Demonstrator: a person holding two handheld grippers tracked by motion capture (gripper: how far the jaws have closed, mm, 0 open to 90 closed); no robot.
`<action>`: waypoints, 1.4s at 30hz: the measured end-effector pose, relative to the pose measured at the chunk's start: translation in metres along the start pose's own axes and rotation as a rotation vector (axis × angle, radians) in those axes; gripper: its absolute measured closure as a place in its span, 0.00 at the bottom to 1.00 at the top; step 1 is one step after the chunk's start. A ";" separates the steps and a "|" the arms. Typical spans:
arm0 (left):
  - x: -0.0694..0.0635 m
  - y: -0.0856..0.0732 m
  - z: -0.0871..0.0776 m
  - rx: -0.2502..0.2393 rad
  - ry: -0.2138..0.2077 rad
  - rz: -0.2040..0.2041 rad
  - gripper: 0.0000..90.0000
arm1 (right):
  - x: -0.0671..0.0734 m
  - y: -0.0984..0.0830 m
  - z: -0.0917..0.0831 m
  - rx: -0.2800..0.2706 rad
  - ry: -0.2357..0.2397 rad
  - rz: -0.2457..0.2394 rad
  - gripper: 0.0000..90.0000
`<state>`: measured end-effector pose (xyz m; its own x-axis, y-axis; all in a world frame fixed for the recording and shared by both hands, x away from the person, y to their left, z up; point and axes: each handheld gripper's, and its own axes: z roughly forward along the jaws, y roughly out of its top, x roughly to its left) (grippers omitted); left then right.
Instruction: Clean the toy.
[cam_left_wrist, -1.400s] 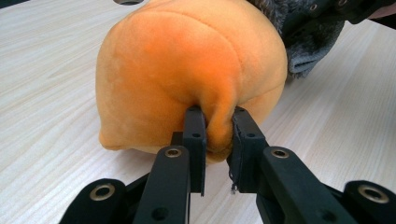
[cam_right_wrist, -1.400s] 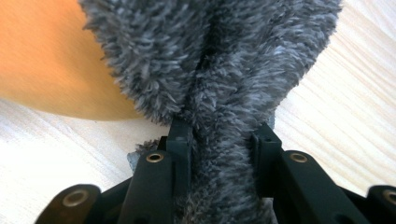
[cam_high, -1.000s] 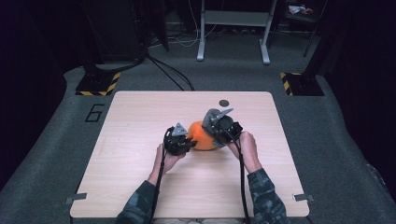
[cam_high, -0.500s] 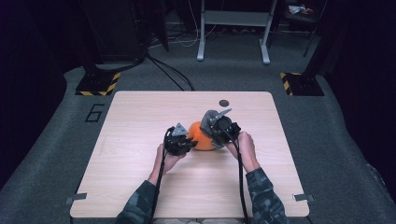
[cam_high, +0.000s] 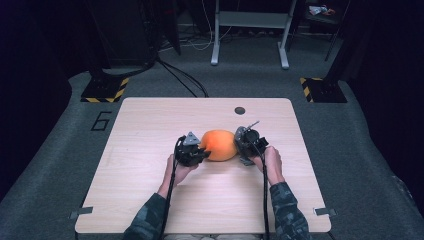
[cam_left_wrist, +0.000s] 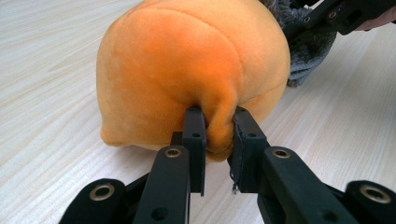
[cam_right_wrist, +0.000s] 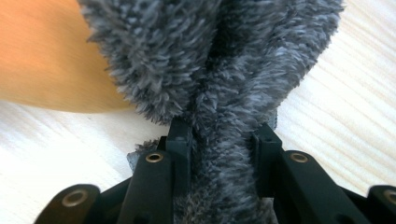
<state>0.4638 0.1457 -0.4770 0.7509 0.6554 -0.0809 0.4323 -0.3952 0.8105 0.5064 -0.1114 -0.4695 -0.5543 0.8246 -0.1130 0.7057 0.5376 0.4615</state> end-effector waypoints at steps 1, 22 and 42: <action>0.000 0.000 0.000 0.002 0.002 0.001 0.87 | 0.000 0.000 -0.002 -0.012 -0.004 0.003 0.74; -0.003 -0.001 0.000 -0.029 0.065 0.042 0.56 | 0.024 0.029 -0.033 -0.148 -0.002 -0.085 0.75; -0.012 -0.001 0.008 -0.058 0.083 0.073 0.88 | 0.020 0.022 -0.045 -0.188 -0.014 -0.045 0.75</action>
<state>0.4581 0.1330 -0.4812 0.7342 0.6784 0.0265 0.3461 -0.4075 0.8451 0.4914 -0.0911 -0.4215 -0.5767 0.8033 -0.1487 0.5845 0.5328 0.6119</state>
